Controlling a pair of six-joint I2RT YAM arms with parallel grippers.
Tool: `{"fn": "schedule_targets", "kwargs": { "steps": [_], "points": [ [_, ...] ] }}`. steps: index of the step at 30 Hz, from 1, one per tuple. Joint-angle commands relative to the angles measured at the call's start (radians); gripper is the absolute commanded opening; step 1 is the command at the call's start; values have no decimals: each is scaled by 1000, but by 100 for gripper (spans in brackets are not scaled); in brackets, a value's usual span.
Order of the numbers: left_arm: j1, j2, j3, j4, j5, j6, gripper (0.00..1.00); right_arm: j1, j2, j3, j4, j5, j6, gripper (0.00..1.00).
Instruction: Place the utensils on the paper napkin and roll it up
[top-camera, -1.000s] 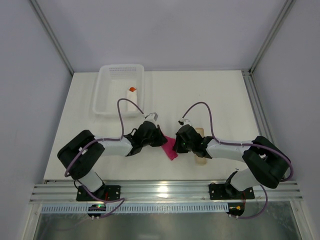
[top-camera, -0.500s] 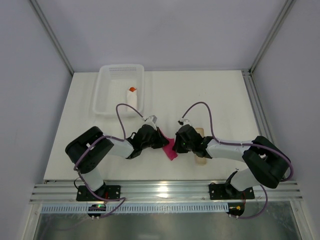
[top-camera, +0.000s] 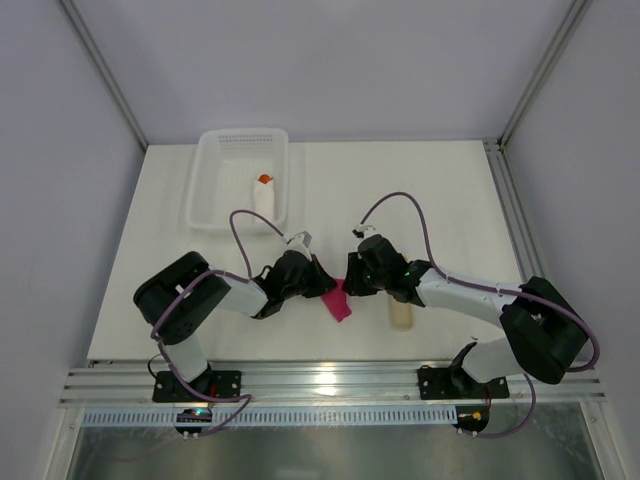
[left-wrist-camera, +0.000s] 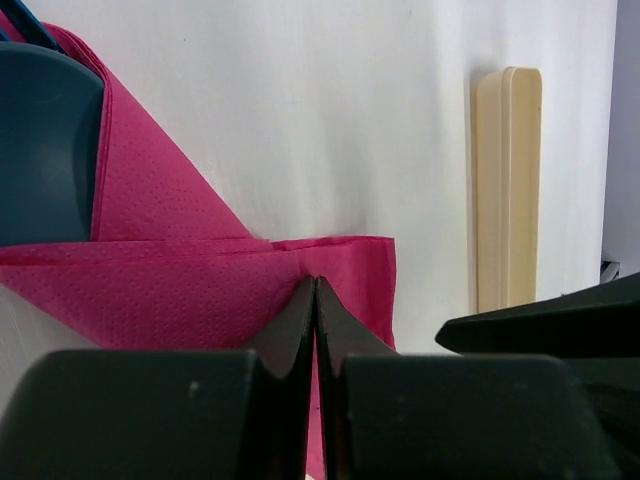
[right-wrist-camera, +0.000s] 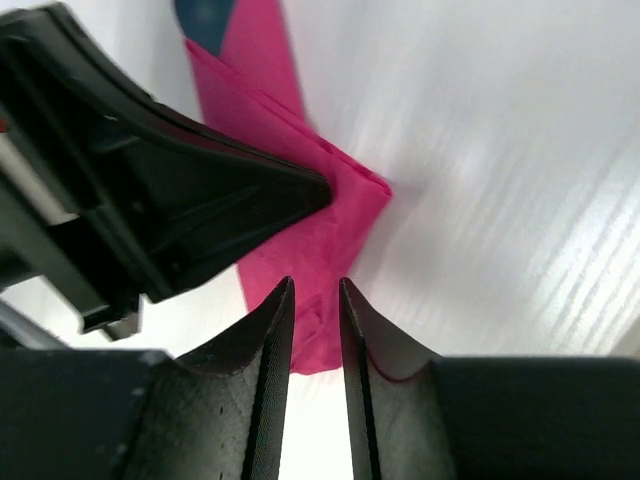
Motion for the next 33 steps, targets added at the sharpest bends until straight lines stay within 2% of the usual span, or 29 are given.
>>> {"fn": "schedule_targets", "kwargs": {
  "steps": [1,5,7,12,20,33],
  "points": [
    [7,40,-49,-84,-36,32,0,-7,-26,64,5,-113,-84,29],
    [7,32,-47,-93,-34,39,0,-10,-1,53,96,-257,-111,24],
    [7,29,-46,-95,-34,41,0,-12,31,58,142,-384,-121,18],
    [6,20,-44,-113,-34,47,0,-15,144,55,225,-450,-108,7],
    [7,17,-46,-140,-34,59,0,-53,238,-6,343,-501,-71,5],
    [13,40,-31,-156,-5,67,0,-58,241,-249,566,-524,40,4]
  ]
}}
